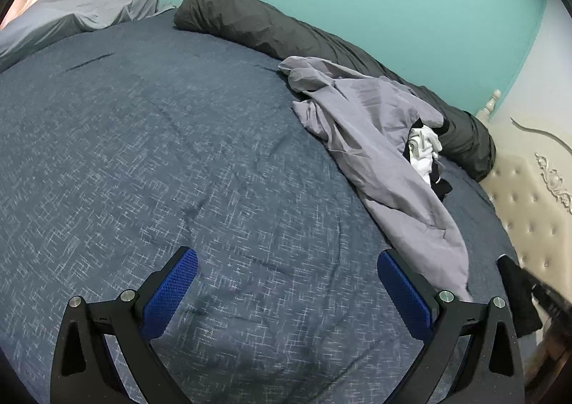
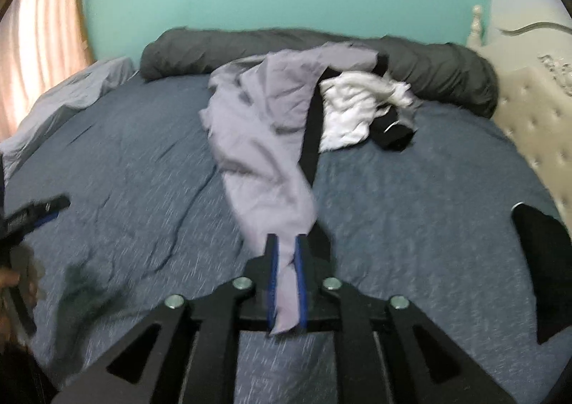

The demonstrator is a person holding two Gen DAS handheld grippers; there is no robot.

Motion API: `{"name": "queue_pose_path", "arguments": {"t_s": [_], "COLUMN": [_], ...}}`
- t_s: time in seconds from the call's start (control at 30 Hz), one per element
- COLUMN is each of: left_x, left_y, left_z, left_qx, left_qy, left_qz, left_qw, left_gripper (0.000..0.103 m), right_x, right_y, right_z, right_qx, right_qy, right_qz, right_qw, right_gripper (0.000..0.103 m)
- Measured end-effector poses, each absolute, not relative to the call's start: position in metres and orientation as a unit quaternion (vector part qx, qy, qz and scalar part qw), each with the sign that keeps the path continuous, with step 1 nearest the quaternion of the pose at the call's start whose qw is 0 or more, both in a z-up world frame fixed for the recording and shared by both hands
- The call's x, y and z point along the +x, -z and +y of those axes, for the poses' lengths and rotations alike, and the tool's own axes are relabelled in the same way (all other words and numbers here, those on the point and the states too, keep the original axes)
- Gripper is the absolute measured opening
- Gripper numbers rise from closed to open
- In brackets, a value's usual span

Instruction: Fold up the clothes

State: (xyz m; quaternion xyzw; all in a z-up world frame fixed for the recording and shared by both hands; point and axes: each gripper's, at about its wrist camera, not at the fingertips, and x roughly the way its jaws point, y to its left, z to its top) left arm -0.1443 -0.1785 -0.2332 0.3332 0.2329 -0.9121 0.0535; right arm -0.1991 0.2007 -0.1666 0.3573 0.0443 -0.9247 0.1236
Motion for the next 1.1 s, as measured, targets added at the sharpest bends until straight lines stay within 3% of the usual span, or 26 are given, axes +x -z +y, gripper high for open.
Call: {"name": "queue_pose_path", "arguments": {"t_s": [0.03, 0.07, 0.3, 0.73, 0.77, 0.83, 0.93, 1.1], "left_x": [-0.145, -0.145, -0.149, -0.160, -0.160, -0.161, -0.162, -0.159], "left_y": [0.233, 0.233, 0.240, 0.259, 0.259, 0.260, 0.262, 0.257], "left_z": [-0.178, -0.177, -0.172, -0.179, -0.179, -0.179, -0.178, -0.176], "left_qx": [0.333, 0.333, 0.344, 0.365, 0.365, 0.365, 0.367, 0.361], "left_qy": [0.912, 0.913, 0.910, 0.899, 0.899, 0.900, 0.899, 0.902], "left_qz": [0.232, 0.231, 0.225, 0.235, 0.234, 0.231, 0.231, 0.230], "left_qw": [0.053, 0.054, 0.053, 0.059, 0.060, 0.060, 0.060, 0.058], "left_gripper": [0.103, 0.103, 0.103, 0.103, 0.103, 0.103, 0.103, 0.103], "right_x": [-0.204, -0.208, -0.245, -0.309, -0.311, -0.306, -0.300, -0.289], "right_y": [0.169, 0.171, 0.204, 0.289, 0.292, 0.285, 0.273, 0.254], "right_z": [0.196, 0.192, 0.151, 0.093, 0.094, 0.099, 0.107, 0.120], "right_qx": [0.362, 0.366, 0.420, 0.456, 0.458, 0.454, 0.449, 0.440], "right_qy": [0.922, 0.920, 0.891, 0.860, 0.858, 0.861, 0.866, 0.873], "right_qz": [0.043, 0.043, 0.058, 0.190, 0.196, 0.187, 0.173, 0.151], "right_qw": [0.128, 0.133, 0.161, 0.128, 0.125, 0.129, 0.136, 0.146], "right_gripper": [0.037, 0.043, 0.060, 0.062, 0.060, 0.023, 0.005, 0.002]}}
